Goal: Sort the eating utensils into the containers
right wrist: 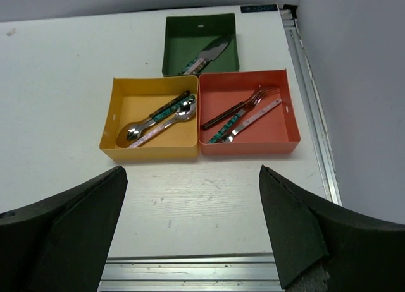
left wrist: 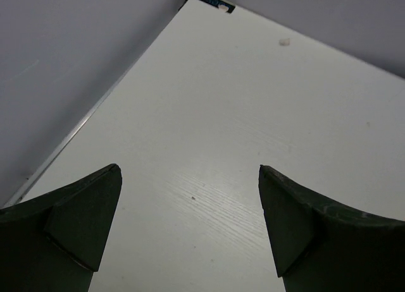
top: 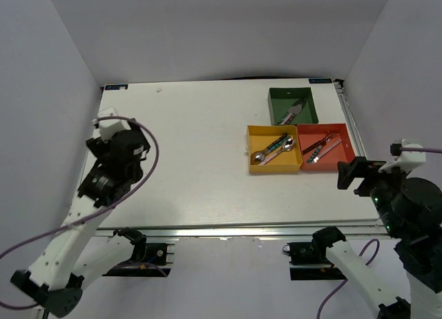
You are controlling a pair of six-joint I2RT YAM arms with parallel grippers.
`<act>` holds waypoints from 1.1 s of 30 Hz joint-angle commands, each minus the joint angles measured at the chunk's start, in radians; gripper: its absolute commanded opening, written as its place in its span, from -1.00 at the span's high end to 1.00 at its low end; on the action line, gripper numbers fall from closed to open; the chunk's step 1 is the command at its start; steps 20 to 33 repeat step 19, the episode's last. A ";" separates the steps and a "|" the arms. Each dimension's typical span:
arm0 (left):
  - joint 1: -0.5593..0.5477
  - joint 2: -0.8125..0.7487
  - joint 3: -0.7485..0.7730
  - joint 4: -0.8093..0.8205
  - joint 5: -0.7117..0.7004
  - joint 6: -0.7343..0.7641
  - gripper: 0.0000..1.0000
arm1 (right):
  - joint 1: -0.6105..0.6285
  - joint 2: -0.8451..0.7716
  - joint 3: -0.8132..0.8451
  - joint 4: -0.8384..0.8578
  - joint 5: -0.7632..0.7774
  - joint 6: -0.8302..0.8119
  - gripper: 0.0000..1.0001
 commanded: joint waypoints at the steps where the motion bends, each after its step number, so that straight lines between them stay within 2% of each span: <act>1: 0.023 -0.195 0.061 -0.063 0.053 -0.027 -0.96 | 0.011 -0.043 0.076 -0.052 0.019 -0.021 -0.79; 5: 0.023 -0.282 0.101 -0.157 -0.013 -0.026 -0.96 | 0.022 -0.074 0.027 -0.048 0.034 -0.015 -0.79; 9: 0.021 -0.289 0.113 -0.216 -0.041 -0.024 -0.96 | 0.030 -0.112 -0.039 -0.028 0.047 -0.004 -0.79; 19: 0.021 -0.321 0.024 -0.167 -0.018 -0.028 -0.96 | 0.031 -0.103 -0.092 -0.002 0.051 0.025 -0.79; 33: 0.021 -0.321 0.024 -0.167 -0.018 -0.028 -0.96 | 0.031 -0.103 -0.092 -0.002 0.051 0.025 -0.79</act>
